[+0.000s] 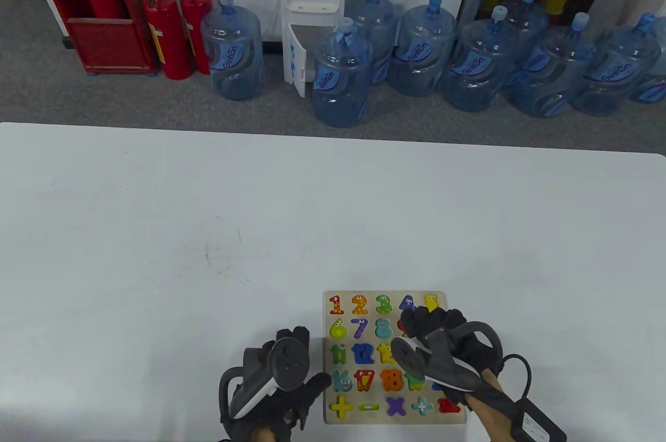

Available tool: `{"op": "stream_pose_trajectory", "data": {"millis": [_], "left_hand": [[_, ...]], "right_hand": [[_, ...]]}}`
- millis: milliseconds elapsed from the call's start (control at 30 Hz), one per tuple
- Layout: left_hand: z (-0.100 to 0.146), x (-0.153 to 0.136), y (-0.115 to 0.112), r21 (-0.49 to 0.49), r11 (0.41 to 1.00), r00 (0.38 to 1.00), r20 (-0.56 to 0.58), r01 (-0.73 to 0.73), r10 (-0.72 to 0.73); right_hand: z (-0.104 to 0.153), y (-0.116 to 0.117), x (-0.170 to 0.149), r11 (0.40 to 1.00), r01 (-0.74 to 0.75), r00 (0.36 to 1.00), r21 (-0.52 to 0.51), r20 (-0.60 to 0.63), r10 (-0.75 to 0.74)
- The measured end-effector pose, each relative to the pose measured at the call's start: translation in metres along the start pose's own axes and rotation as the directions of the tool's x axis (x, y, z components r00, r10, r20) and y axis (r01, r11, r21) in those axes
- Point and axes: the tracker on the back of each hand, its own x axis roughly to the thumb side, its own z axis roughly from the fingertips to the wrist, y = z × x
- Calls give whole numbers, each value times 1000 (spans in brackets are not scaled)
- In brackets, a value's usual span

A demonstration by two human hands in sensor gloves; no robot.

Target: Hold math block puzzle and insert math blocks into matching slots

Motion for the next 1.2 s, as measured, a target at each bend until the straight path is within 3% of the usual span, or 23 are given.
{"op": "stream_pose_trajectory", "data": {"millis": [400, 567, 1200], "left_hand": [[0, 2, 0, -10, 1000, 1000, 10, -1, 1], [0, 3, -1, -5, 1000, 1000, 22, -4, 4], [0, 4, -1, -19, 1000, 1000, 24, -8, 9]], "right_hand": [[-15, -4, 32, 999, 32, 998, 5, 48, -32], [-15, 5, 46, 996, 44, 994, 81, 95, -52], [-11, 7, 40, 990, 95, 992, 106, 73, -103]]}}
